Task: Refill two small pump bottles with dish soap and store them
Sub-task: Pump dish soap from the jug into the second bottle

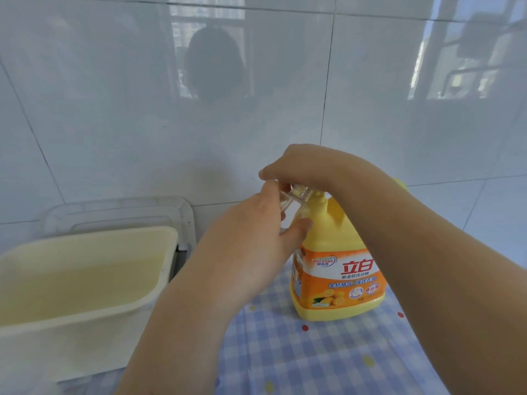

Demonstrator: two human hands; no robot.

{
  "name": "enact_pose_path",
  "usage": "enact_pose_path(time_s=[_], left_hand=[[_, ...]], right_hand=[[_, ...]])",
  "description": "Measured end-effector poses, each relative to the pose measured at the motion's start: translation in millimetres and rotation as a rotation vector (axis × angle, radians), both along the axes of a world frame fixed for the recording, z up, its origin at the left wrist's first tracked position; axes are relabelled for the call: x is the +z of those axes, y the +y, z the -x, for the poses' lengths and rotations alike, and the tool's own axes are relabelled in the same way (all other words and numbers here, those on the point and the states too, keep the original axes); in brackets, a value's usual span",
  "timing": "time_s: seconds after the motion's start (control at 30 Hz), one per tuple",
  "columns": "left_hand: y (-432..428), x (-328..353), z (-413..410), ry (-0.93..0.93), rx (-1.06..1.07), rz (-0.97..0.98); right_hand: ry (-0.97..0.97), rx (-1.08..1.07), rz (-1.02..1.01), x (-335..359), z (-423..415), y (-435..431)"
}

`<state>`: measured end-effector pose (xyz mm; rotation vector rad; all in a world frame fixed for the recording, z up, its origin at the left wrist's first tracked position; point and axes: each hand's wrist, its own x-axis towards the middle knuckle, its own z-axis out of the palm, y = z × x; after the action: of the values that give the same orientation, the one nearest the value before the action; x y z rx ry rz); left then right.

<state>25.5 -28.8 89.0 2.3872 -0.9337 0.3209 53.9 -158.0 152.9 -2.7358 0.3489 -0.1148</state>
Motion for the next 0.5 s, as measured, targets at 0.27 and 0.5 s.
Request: enact_pose_path(time_s=[0.27,0.5], left_hand=[[0.6,0.2,0.3,0.026,0.0,-0.073],[0.1,-0.2,0.8,-0.007,0.006,-0.062]], right_hand=[[-0.052,-0.009,-0.017,-5.0,1.0,0.0],[-0.056,-0.019,0.002,-3.8,-1.2,-1.0]])
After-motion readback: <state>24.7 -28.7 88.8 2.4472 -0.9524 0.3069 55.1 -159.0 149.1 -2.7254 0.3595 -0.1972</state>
